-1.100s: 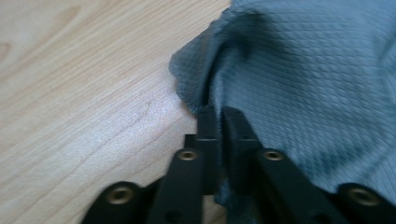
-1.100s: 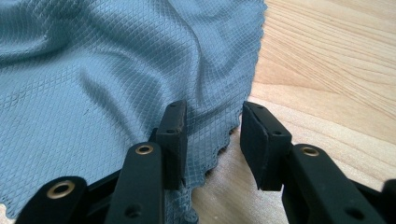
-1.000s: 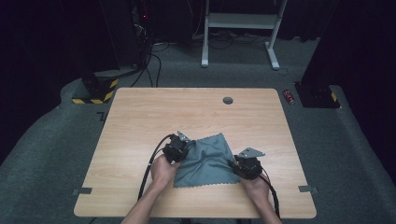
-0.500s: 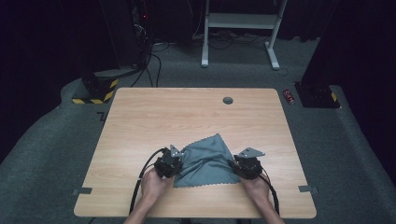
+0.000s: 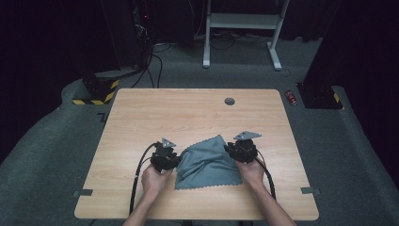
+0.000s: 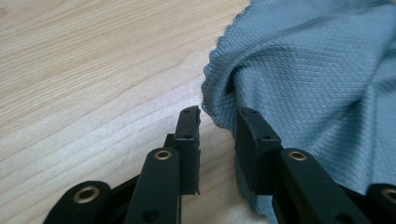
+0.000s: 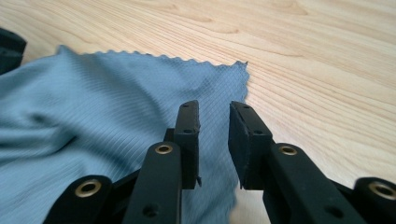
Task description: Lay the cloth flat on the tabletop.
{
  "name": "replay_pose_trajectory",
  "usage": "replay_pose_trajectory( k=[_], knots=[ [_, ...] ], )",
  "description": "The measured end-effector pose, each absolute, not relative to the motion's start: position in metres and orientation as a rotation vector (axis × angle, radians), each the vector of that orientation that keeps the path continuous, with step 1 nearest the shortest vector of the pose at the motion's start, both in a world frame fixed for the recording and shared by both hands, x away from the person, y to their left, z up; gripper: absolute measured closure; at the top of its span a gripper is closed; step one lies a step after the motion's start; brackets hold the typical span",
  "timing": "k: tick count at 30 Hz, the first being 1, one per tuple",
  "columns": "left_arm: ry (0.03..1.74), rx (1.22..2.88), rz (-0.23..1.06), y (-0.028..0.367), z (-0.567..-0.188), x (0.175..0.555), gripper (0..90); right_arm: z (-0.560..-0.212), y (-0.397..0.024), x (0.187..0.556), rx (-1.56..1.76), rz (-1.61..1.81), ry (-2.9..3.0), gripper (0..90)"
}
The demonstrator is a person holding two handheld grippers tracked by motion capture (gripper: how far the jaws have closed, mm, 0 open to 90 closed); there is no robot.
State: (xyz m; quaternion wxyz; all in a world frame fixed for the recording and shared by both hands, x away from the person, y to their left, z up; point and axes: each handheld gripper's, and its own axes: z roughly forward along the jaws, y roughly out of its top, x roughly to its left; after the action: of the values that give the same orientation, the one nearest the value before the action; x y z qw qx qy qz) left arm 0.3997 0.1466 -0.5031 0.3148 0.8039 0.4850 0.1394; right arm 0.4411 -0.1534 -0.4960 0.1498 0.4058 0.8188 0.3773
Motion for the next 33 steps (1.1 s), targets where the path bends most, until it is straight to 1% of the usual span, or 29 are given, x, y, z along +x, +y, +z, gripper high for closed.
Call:
replay_pose_trajectory(
  k=[4,7,9,11,12,13,14,17,18,21,24,25,26,29,32,33],
  knots=[
    [1.287,2.135,0.385,0.140,-0.507,0.409,70.5,-0.501,-0.145,0.454,1.177,1.047,2.356,72.9],
    [1.298,2.116,0.390,0.138,-0.508,0.413,71.0,-0.503,-0.137,0.461,1.186,1.014,2.364,70.1],
    [1.297,2.116,0.399,0.137,-0.509,0.414,73.1,-0.507,-0.133,0.466,1.191,0.993,2.365,68.1],
    [1.290,2.134,0.411,0.136,-0.508,0.414,77.4,-0.511,-0.128,0.471,1.194,0.939,2.382,67.9],
    [1.276,2.161,0.414,0.135,-0.507,0.416,77.4,-0.511,-0.128,0.471,1.194,0.939,2.382,67.9],
    [1.270,2.173,0.405,0.134,-0.506,0.417,80.8,-0.513,-0.126,0.473,1.187,0.922,2.381,69.9],
    [1.252,2.194,0.397,0.131,-0.506,0.419,86.7,-0.513,-0.125,0.474,1.179,0.904,2.382,75.1],
    [1.241,2.207,0.389,0.129,-0.505,0.421,89.8,-0.512,-0.123,0.473,1.142,0.892,2.406,86.9],
    [1.234,2.214,0.388,0.128,-0.504,0.422,90.0,-0.512,-0.123,0.473,1.128,0.885,2.411,88.6],
    [1.200,2.209,0.431,0.131,-0.492,0.423,90.0,-0.511,-0.125,0.473,1.126,0.877,2.402,89.4],
    [1.183,2.182,0.488,0.135,-0.473,0.426,90.0,-0.502,-0.130,0.470,1.124,0.920,2.363,89.6],
    [1.183,2.182,0.488,0.135,-0.473,0.426,90.0,-0.502,-0.130,0.470,1.124,0.920,2.363,89.6],
    [1.178,2.174,0.525,0.136,-0.464,0.430,90.0,-0.494,-0.134,0.468,1.116,0.951,2.330,89.6],
    [1.171,2.182,0.552,0.135,-0.461,0.437,89.9,-0.491,-0.140,0.469,1.144,0.959,2.301,89.6],
    [1.175,2.196,0.555,0.131,-0.466,0.441,89.7,-0.496,-0.145,0.473,1.187,0.928,2.292,89.6],
    [1.182,2.218,0.587,0.128,-0.472,0.443,86.4,-0.498,-0.145,0.474,1.200,0.903,2.288,89.5]
  ],
)
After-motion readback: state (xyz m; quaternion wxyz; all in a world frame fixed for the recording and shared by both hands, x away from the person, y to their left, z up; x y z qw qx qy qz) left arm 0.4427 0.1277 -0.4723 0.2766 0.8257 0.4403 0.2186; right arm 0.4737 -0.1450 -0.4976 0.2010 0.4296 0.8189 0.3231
